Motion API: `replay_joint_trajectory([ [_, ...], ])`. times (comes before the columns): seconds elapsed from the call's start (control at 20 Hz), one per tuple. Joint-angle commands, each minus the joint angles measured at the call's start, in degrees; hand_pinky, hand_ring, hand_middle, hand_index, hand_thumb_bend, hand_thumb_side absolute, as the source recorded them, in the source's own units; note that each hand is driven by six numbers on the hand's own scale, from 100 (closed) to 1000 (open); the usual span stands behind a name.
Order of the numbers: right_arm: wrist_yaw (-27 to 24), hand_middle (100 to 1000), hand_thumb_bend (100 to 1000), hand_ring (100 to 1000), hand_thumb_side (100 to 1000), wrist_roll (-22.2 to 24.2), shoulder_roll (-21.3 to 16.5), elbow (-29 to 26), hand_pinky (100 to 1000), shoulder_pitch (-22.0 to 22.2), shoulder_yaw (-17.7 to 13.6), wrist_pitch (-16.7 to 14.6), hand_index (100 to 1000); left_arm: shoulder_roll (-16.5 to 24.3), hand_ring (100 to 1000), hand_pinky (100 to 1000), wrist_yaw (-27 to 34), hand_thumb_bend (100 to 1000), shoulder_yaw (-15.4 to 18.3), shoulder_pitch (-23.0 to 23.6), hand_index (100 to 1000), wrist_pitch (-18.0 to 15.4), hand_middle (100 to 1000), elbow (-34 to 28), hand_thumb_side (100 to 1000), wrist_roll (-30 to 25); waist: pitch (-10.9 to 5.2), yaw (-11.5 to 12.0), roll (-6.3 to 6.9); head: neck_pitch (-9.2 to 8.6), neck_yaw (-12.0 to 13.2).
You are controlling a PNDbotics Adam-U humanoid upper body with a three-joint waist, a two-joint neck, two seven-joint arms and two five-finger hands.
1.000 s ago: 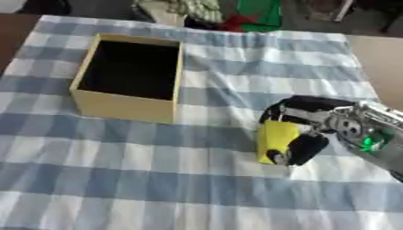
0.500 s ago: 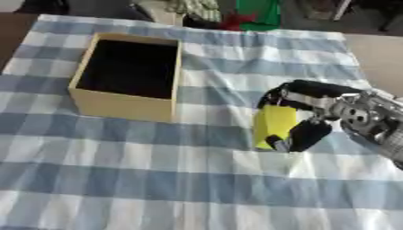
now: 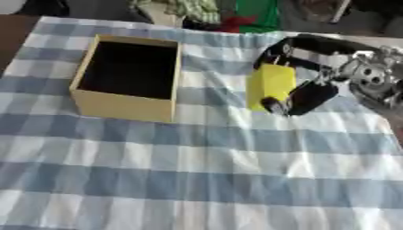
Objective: Pick up objects on the table and place them in the box.
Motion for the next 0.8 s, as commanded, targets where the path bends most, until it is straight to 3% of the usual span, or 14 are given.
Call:
replay_joint_trajectory([
  [0.05, -0.81, 532, 100, 647, 100, 1.22, 0.44, -0.83, 749, -4.75, -0.30, 2.18, 793, 0.82, 606, 938, 0.50, 192, -0.39, -0.50, 626, -0.29, 588, -1.10, 643, -0.48, -1.10, 0.64, 0.02, 0.18, -1.03],
  [0.35, -1.45, 528, 100, 635, 100, 2.36, 5.41, -0.83, 767, -13.87, 0.70, 6.90, 803, 0.63, 606, 940, 0.85, 190, -0.90, -1.08, 626, -0.36, 589, -1.10, 647, -1.10, -0.62, 2.58, -0.67, -0.14, -3.11],
  [0.8, -3.05, 518, 100, 612, 100, -0.31, 13.24, -0.83, 791, -21.60, 3.34, 12.07, 817, 0.27, 606, 942, 1.35, 192, -1.37, -2.61, 625, -0.49, 588, -1.10, 650, -1.65, 0.55, 5.41, -1.87, -1.09, -6.77],
])
